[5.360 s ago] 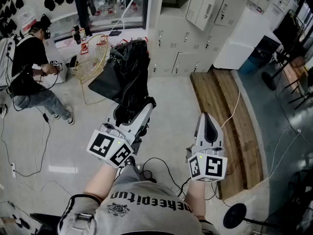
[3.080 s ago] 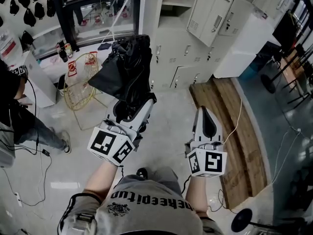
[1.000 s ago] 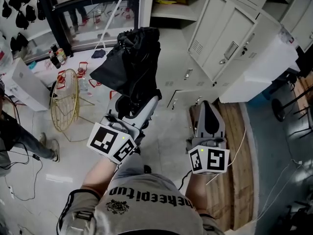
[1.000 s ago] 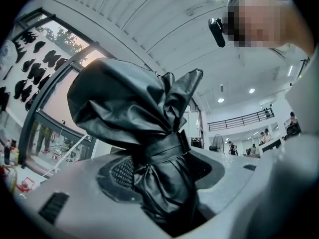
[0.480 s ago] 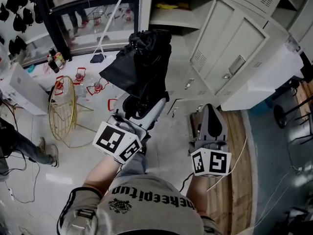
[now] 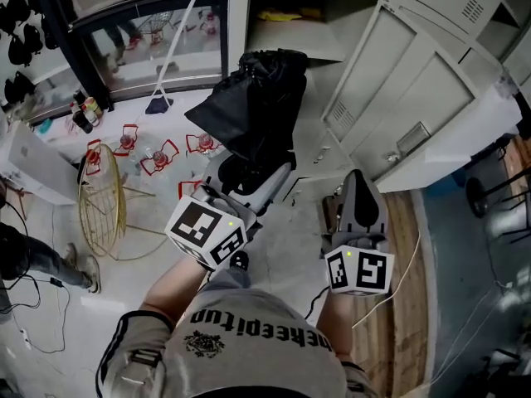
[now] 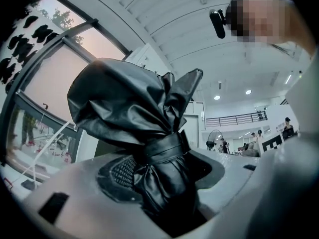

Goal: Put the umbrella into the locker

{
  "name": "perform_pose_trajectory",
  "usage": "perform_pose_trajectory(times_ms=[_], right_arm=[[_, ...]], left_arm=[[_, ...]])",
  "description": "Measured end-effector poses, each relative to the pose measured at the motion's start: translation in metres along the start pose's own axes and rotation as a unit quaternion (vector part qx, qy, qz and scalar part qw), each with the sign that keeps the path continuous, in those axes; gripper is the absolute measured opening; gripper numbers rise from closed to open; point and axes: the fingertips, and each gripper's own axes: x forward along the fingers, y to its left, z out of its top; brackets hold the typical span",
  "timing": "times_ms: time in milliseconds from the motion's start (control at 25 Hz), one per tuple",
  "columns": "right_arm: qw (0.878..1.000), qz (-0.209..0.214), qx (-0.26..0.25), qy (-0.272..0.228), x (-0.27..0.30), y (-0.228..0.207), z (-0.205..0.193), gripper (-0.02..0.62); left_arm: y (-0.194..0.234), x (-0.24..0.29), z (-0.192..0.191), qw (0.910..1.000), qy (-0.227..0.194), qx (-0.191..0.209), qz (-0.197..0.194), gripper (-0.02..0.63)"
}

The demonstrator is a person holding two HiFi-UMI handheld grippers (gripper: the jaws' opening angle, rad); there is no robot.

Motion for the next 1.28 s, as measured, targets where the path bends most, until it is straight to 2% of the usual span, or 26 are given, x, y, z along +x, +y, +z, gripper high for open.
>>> perform_pose_trajectory(times_ms=[280,520,920,1280], right_arm=[[1.0,-0.009,0.001,-0.001,0.04,-0.005,-0.008,0.002],[1.0,-0.019,0.002,0.002,0.061,-0.008,-0.016,0.002],[0.999,-0.036,-0.002,0.012,0.078,-0.013,-0.027,0.002],[0.999,-0.048,-0.007,0.02,0.085,-0.016,-0.034,0.002]], left_arm=[[0.025,0.036,-0.026,0.9987,0.044,-0.009,-0.022,0.259],[0.041,0.059,-0.061,0.9932,0.106,-0.035,-0.033,0.259],[0.068,0.086,-0.126,0.9753,0.21,-0.064,-0.02,0.259],[0.089,0.113,-0.164,0.9577,0.276,-0.081,-0.008,0.258]])
